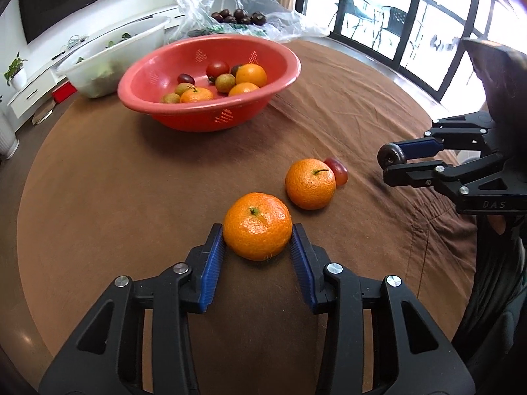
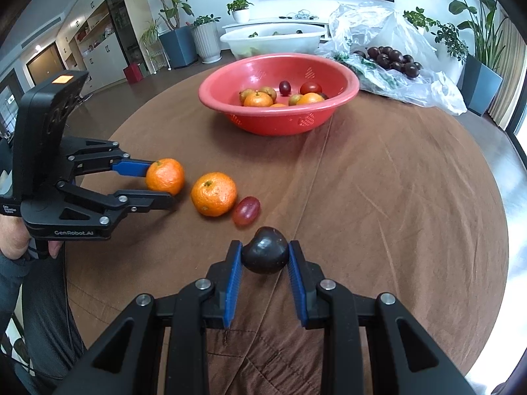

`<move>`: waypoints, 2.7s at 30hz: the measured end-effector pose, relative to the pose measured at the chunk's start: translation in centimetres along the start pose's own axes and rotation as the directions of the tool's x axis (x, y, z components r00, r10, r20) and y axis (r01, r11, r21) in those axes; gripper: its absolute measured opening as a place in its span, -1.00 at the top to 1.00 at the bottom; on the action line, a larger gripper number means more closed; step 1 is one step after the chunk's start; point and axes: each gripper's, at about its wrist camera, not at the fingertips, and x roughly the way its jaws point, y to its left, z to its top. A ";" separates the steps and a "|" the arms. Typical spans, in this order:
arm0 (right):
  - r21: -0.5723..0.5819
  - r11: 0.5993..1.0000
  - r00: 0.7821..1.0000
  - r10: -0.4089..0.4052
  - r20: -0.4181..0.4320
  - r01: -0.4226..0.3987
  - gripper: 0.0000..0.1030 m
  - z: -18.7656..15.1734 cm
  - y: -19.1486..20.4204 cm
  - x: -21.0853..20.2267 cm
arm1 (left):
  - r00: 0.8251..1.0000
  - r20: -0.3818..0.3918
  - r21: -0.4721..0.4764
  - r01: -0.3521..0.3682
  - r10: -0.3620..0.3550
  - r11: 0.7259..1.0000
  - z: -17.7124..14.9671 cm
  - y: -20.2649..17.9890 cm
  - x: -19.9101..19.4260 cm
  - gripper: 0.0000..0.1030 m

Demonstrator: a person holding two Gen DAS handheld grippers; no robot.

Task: Organize fruits
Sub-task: 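Carry the mandarin with the left tool while the right tool carries the plum to the red bowl, then open the left tool over the red bowl while the right tool releases the plum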

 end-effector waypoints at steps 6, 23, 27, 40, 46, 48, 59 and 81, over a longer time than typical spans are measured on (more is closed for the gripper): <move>0.015 1.000 1.000 -0.011 0.007 0.011 0.42 0.4 -1.1 -0.2 | 0.999 0.037 -0.030 -0.004 0.006 1.000 0.5 0.5 -1.5 0.27; 0.016 1.000 0.993 -0.025 0.116 0.024 0.42 12.6 -5.6 -0.5 | 0.990 0.124 -0.068 -0.051 0.059 0.996 11.1 5.5 -1.9 0.26; -0.014 1.000 0.994 -0.008 0.106 0.010 0.42 15.4 -5.0 1.7 | 0.993 0.099 -0.053 -0.060 0.065 0.997 12.7 5.9 0.2 0.26; -0.067 0.998 1.000 0.011 0.021 -0.010 0.42 18.0 -3.6 8.4 | 0.997 0.054 -0.052 -0.051 0.054 0.997 13.5 7.3 5.5 0.26; -0.081 0.997 1.000 0.004 -0.005 -0.004 0.42 18.3 -3.6 9.8 | 0.997 0.057 -0.048 -0.050 0.053 0.998 13.7 7.5 6.0 0.25; -0.084 0.996 1.000 0.003 -0.014 -0.004 0.42 18.3 -3.5 10.2 | 0.997 0.058 -0.044 -0.051 0.054 0.998 13.8 7.4 6.1 0.25; -0.102 0.995 0.999 -0.008 -0.040 0.004 0.41 18.0 -3.3 11.5 | 0.997 0.058 -0.041 -0.055 0.057 0.998 13.7 7.3 6.3 0.23; -0.074 0.997 0.999 -0.020 0.027 0.022 0.02 15.7 -3.9 6.8 | 0.987 0.125 -0.066 -0.092 0.099 0.994 11.6 6.4 1.6 -0.43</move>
